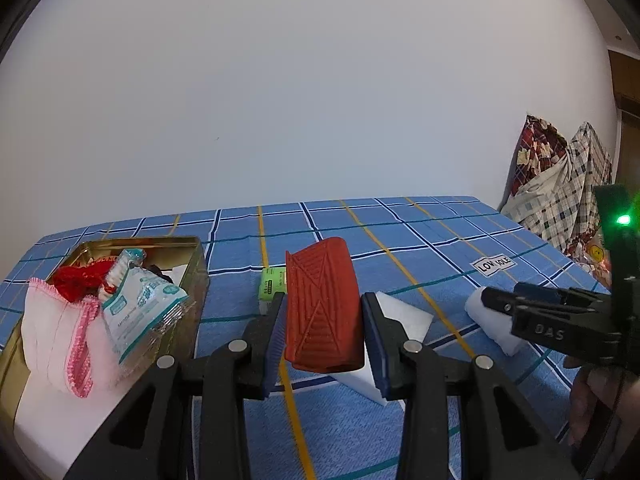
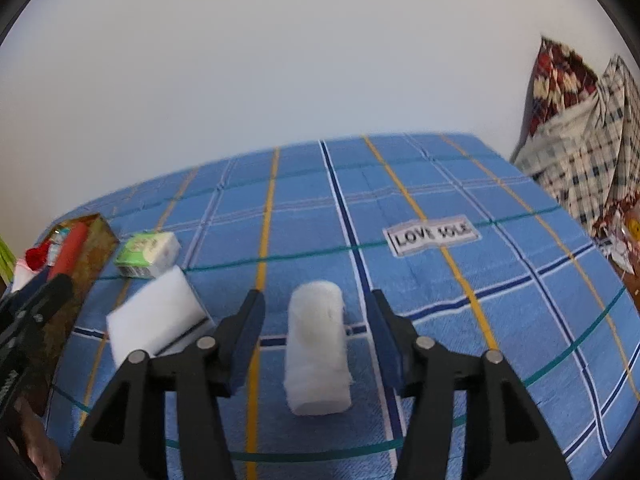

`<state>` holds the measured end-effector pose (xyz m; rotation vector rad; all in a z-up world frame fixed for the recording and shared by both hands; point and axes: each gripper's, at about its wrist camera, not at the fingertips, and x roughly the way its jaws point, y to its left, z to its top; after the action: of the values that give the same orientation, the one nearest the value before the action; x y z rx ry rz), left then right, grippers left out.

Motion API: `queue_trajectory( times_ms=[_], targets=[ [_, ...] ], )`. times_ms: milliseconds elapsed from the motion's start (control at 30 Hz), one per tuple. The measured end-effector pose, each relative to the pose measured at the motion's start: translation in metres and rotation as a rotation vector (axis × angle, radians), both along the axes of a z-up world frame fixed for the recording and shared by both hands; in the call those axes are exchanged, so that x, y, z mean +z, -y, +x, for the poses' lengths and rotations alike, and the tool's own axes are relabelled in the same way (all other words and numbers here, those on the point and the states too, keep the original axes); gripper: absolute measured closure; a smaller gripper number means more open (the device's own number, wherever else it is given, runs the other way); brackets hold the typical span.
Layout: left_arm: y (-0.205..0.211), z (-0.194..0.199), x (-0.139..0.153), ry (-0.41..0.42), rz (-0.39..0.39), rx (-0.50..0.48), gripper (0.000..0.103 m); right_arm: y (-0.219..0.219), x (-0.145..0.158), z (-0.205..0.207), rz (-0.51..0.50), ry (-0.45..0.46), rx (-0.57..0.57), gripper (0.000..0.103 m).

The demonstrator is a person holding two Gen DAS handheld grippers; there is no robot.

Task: Organize soft objects
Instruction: 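Lift the red-and-white sponge and white rolled cloth and carry both over the tin tray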

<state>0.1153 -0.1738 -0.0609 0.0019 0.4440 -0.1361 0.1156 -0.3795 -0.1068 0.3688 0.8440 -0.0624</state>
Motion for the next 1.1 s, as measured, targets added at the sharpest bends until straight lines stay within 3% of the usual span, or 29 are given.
queue_trajectory(
  times_ms=[133,233,267,367,600,867,1100],
  targets=[
    [0.000,-0.001,0.000,0.003,-0.005,-0.004,0.064,-0.002,-0.011,0.007,0.015,-0.065,0.026,0.049],
    [-0.004,-0.003,0.000,0.004,-0.011,-0.002,0.064,-0.011,-0.022,0.013,0.026,-0.140,0.084,0.060],
    [-0.004,-0.004,0.001,0.006,-0.014,-0.001,0.064,-0.014,-0.020,0.011,0.004,-0.128,0.086,0.073],
    [-0.007,-0.007,0.001,0.013,-0.021,0.004,0.064,-0.021,-0.015,0.010,-0.036,-0.120,0.096,0.074],
    [-0.007,-0.014,0.003,0.039,-0.015,0.018,0.064,-0.030,0.008,-0.008,-0.094,0.028,0.090,0.074],
    [-0.007,-0.017,0.003,0.051,-0.010,0.026,0.064,-0.034,0.031,-0.028,-0.015,0.243,0.062,0.074],
    [-0.014,-0.021,0.004,0.059,-0.022,0.035,0.064,-0.048,0.047,-0.033,-0.056,0.363,0.031,0.074]
  ],
)
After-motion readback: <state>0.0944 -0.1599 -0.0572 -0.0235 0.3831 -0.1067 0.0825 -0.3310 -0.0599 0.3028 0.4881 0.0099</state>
